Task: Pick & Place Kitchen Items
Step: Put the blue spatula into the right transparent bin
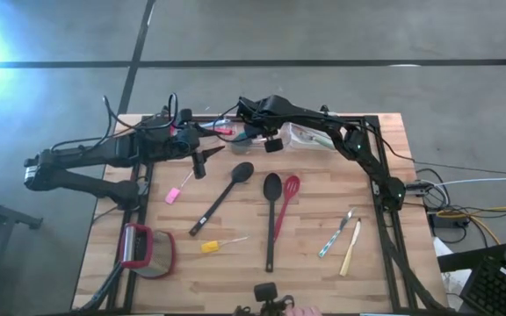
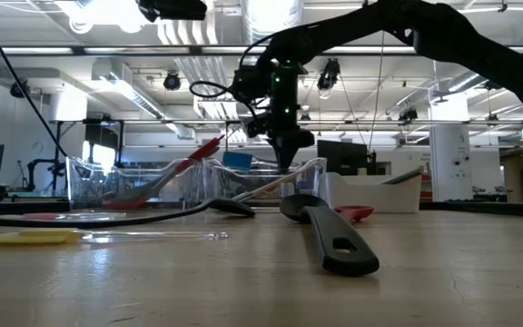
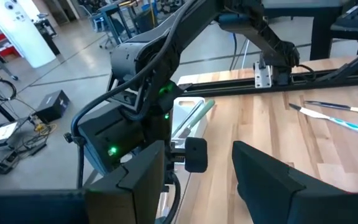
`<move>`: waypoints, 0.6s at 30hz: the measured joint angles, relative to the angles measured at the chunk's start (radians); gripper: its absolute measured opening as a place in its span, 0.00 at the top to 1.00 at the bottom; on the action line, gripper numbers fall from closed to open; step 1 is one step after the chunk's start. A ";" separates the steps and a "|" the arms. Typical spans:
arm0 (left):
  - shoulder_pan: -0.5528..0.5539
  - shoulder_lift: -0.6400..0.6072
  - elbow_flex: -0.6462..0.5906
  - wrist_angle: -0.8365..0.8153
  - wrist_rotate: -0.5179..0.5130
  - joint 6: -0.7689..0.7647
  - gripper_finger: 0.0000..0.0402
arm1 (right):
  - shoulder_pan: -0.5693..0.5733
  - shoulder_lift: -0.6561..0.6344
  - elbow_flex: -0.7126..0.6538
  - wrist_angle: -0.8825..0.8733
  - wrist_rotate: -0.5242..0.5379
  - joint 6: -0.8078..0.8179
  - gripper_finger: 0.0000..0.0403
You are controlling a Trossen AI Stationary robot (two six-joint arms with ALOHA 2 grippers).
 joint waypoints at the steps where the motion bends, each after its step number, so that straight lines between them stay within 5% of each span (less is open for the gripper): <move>1: 0.000 0.000 0.000 0.000 0.000 -0.001 0.51 | 0.000 0.000 0.000 0.000 0.000 0.009 0.97; 18: 0.000 -0.001 0.000 -0.001 0.000 -0.004 0.51 | -0.001 0.000 0.000 0.008 0.004 0.044 0.92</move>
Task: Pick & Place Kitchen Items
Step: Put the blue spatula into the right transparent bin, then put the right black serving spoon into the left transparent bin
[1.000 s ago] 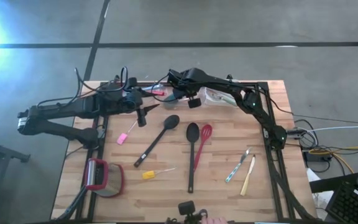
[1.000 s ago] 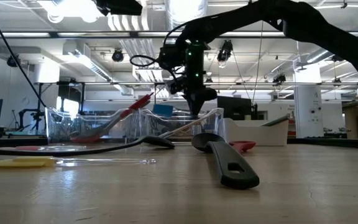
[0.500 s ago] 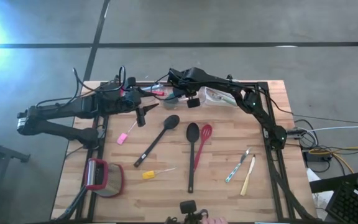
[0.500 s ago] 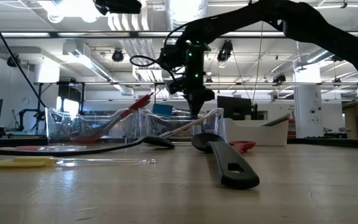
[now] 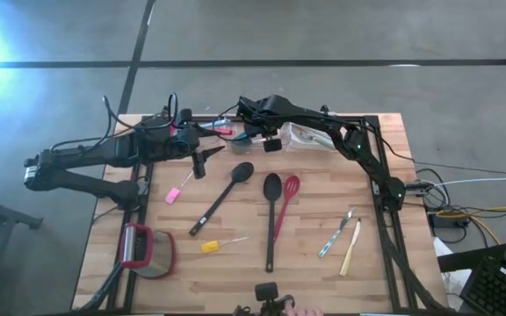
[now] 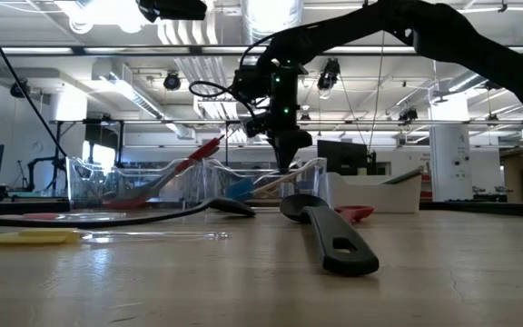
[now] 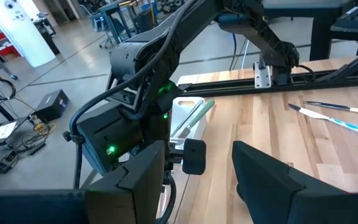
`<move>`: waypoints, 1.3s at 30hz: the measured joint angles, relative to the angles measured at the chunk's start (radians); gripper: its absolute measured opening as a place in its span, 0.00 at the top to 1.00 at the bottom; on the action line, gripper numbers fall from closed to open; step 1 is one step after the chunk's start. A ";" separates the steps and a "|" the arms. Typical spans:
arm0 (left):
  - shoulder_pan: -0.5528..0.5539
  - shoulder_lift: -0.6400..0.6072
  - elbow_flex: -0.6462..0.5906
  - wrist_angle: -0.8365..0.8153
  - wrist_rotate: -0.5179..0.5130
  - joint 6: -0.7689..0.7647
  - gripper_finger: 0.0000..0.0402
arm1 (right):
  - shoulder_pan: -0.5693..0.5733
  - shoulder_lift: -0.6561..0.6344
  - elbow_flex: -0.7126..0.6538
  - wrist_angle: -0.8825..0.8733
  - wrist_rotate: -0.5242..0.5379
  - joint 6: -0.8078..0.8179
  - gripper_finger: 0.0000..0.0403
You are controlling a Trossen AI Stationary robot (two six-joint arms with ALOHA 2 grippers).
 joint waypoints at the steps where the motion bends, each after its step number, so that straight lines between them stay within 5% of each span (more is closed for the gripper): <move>1: 0.000 0.000 0.000 0.000 0.000 0.000 0.51 | 0.000 0.000 0.000 0.000 0.000 0.000 0.92; 9: 0.000 0.000 0.000 0.000 0.000 -0.007 0.51 | -0.005 0.000 0.000 -0.001 0.009 0.027 0.79; 18: 0.000 0.000 -0.002 -0.008 0.000 -0.007 0.51 | -0.006 -0.025 0.000 -0.044 0.205 0.087 0.63; 39: 0.000 0.000 -0.002 -0.008 0.000 -0.007 0.51 | 0.063 -0.292 0.000 -0.248 0.153 0.353 0.71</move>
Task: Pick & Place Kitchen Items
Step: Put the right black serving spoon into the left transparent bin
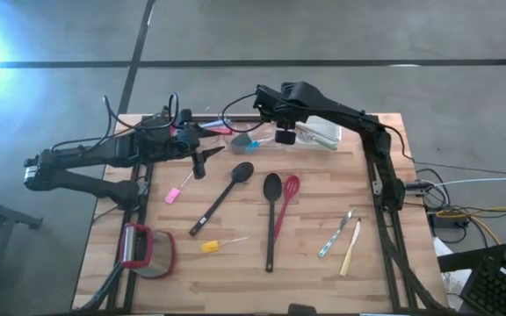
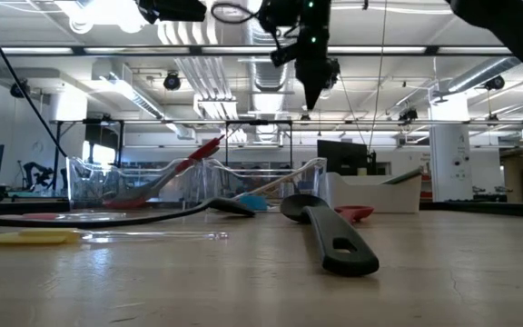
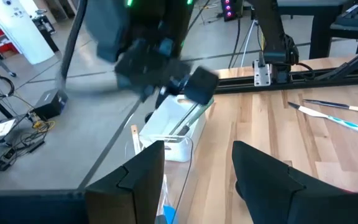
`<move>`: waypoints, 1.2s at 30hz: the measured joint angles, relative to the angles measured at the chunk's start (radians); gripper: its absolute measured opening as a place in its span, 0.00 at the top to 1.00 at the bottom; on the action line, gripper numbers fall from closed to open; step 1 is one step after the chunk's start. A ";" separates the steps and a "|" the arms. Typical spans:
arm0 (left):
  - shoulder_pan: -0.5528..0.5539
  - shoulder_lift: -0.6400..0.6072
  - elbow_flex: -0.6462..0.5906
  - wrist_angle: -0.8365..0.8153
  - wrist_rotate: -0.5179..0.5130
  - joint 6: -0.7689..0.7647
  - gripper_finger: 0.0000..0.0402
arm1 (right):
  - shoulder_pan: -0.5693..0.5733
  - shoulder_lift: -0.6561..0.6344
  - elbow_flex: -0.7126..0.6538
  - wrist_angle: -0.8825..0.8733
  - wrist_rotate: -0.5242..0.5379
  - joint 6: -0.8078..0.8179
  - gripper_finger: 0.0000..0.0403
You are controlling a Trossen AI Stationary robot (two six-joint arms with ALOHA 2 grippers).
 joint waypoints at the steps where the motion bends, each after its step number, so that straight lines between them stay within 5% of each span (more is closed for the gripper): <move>1: 0.000 0.000 0.000 0.000 0.000 0.000 0.51 | 0.007 -0.016 0.000 -0.013 -0.017 0.013 0.72; 17: 0.000 0.000 -0.001 -0.058 0.000 0.000 0.51 | 0.191 -0.336 -0.042 -0.081 -0.324 0.324 0.80; 27: 0.000 0.028 -0.001 -0.263 0.013 -0.018 0.51 | 0.342 -0.447 -0.099 -0.081 -0.332 0.447 0.84; 36: -0.007 0.141 -0.019 -0.342 0.013 -0.311 0.51 | 0.408 -0.455 -0.182 -0.081 -0.331 0.441 0.84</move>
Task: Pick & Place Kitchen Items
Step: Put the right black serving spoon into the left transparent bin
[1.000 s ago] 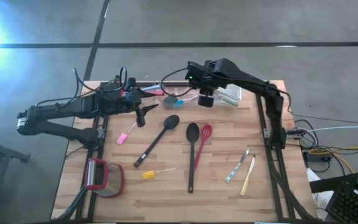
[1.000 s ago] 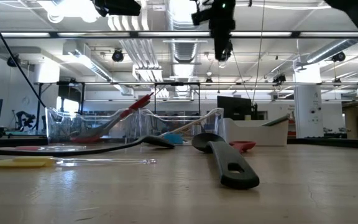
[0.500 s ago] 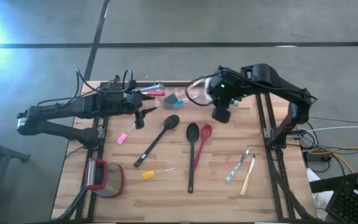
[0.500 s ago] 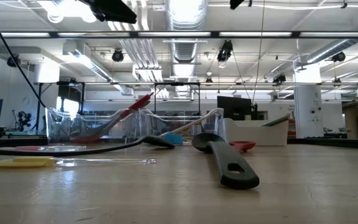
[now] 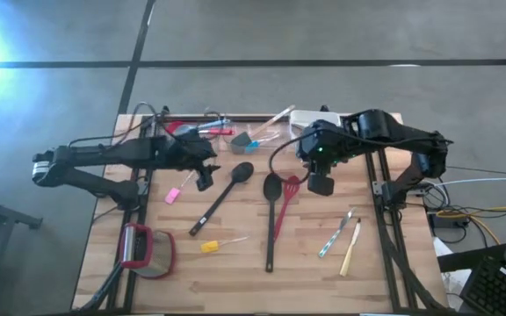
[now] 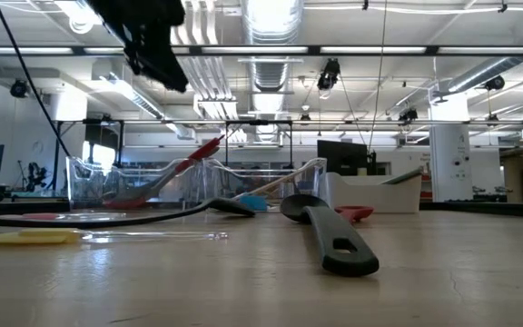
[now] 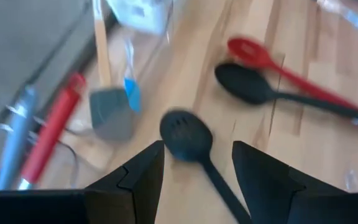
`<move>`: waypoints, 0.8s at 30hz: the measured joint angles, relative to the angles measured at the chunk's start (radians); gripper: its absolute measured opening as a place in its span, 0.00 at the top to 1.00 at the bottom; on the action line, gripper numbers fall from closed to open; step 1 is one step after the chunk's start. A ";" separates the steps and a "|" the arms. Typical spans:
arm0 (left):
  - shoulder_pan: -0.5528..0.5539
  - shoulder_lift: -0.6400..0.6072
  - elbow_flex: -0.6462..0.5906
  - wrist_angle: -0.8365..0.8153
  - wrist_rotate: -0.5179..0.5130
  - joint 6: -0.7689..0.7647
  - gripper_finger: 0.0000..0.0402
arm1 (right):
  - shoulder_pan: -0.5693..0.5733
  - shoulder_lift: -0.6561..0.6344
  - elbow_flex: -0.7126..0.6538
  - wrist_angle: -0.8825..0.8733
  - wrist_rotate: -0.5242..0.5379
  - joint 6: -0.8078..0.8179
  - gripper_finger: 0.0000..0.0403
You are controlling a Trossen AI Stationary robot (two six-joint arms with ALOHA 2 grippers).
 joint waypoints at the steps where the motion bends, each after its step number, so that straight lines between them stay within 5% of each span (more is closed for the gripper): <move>1: -0.003 0.016 -0.007 -0.004 0.000 -0.008 0.51 | 0.000 0.000 -0.014 0.000 0.000 -0.002 0.84; 13: -0.039 0.190 -0.037 -0.024 0.156 -0.054 0.51 | -0.001 0.000 -0.153 0.037 0.000 -0.032 0.87; 24: -0.038 0.159 -0.037 -0.024 0.129 0.004 0.51 | 0.054 -0.001 -0.512 0.494 0.000 0.233 0.87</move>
